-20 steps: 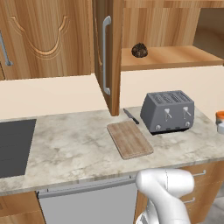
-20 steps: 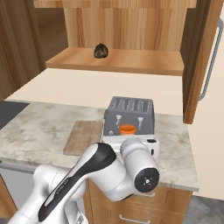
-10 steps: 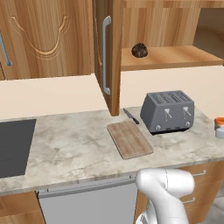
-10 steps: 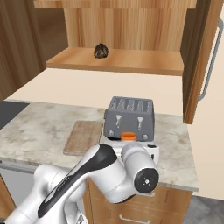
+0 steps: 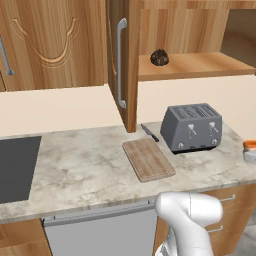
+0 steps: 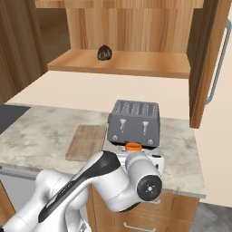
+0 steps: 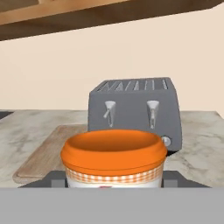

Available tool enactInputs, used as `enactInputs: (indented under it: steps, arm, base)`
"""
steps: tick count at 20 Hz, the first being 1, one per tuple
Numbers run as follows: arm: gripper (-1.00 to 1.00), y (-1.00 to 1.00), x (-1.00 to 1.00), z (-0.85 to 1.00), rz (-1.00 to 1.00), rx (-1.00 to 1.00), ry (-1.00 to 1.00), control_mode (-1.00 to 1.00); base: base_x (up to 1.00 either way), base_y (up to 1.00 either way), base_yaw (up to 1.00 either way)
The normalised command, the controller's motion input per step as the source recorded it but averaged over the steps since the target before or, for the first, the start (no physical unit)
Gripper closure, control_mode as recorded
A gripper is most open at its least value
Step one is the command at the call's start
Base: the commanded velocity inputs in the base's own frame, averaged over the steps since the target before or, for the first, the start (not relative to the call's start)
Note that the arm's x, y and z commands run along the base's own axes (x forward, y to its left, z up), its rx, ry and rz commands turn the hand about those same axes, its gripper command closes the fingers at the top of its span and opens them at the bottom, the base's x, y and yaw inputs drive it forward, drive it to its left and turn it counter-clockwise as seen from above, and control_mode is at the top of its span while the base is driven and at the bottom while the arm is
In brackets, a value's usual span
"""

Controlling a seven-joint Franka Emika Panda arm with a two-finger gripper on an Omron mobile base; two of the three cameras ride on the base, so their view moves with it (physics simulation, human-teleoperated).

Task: Pick the bread, place it on the cutting board, pick the jam, place it on the counter, and close the cabinet.

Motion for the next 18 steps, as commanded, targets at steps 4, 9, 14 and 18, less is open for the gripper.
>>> enactInputs:
  steps: [4,9,14,18]
  arm:
    - [1.0,0.0,0.04,-0.16,-0.01,0.0,0.02,-1.0]
    - [1.0,0.0,0.11,-0.16,-0.01,0.0,0.04,-1.0]
    - [1.0,0.0,0.23,-0.17,-0.01,0.0,0.06,-1.0]
    - [1.0,0.0,0.27,-0.23,-0.01,0.0,0.04,-1.0]
  base:
    - [0.0,0.0,0.0]
    - [0.0,0.0,0.0]
    - [0.0,0.0,0.0]
    - [0.0,0.0,0.0]
